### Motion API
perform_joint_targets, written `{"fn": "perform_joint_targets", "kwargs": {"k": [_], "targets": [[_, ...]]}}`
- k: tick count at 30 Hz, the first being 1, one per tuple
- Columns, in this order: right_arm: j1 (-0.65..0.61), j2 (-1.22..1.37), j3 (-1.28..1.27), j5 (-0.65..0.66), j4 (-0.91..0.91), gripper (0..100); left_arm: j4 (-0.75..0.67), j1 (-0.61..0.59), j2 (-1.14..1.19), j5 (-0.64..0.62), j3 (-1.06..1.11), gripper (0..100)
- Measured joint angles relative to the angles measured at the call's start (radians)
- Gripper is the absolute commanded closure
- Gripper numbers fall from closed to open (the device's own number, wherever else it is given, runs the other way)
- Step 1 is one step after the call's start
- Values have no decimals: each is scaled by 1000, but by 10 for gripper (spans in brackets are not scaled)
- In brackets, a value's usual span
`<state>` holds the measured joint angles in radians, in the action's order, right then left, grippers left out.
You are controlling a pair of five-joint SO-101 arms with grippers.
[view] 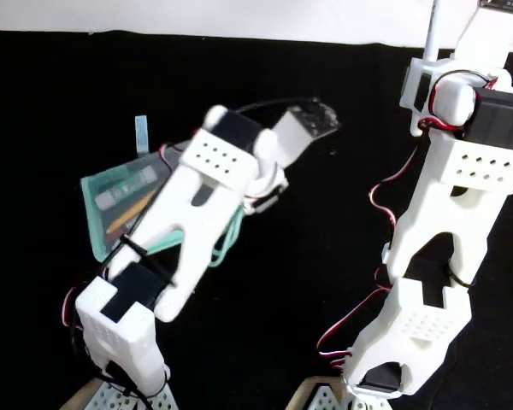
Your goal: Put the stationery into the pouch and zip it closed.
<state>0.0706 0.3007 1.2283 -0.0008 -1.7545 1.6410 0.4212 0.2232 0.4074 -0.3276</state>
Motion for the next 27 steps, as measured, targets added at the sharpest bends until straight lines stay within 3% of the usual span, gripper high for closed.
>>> {"fn": "perform_joint_targets", "kwargs": {"k": [10, 27], "targets": [[77, 0, 0, 0, 0, 993, 112, -2, -146, 115, -130, 994], [75, 0, 0, -35, 0, 993, 117, -2, -373, 115, -130, 993]]}}
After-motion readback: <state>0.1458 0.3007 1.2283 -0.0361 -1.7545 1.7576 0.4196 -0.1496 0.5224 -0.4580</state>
